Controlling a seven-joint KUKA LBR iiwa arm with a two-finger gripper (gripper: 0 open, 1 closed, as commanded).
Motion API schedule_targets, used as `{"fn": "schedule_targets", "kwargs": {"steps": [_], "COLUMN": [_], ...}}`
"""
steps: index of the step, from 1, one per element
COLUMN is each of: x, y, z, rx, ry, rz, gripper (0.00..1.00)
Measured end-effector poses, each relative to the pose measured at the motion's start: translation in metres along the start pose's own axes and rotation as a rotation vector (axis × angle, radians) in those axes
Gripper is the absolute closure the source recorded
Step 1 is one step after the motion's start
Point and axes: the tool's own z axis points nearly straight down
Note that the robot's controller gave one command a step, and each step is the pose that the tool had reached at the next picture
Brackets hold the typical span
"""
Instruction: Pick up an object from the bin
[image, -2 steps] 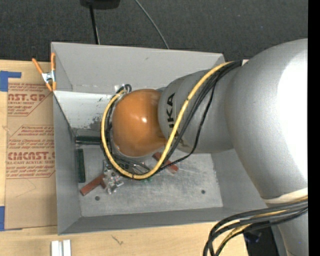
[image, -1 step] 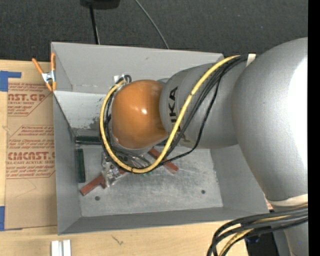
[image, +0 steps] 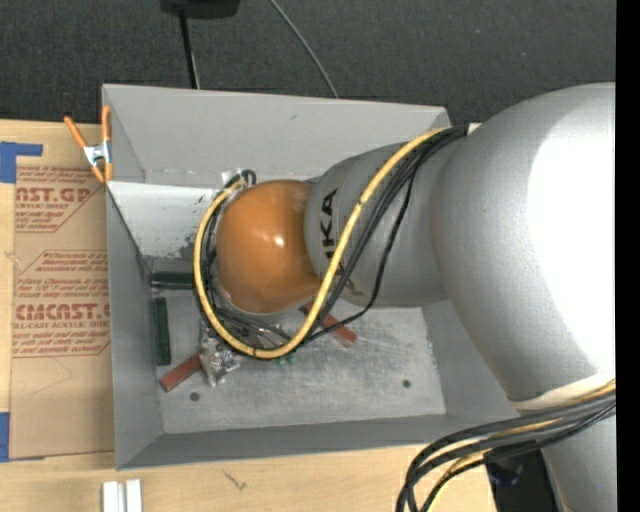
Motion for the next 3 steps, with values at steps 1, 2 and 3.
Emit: {"fn": "schedule_targets", "kwargs": {"steps": [1, 2, 3], "x": [-0.009, -0.020, -0.020], "y": [0.004, 0.015, 0.015], "z": [0.007, 0.025, 0.025], "rx": [0.001, 0.011, 0.010], "ry": [-0.001, -0.003, -0.006], "rz": [-0.173, -0.389, -0.389], "gripper": [1.00, 0.00, 0.00]}}
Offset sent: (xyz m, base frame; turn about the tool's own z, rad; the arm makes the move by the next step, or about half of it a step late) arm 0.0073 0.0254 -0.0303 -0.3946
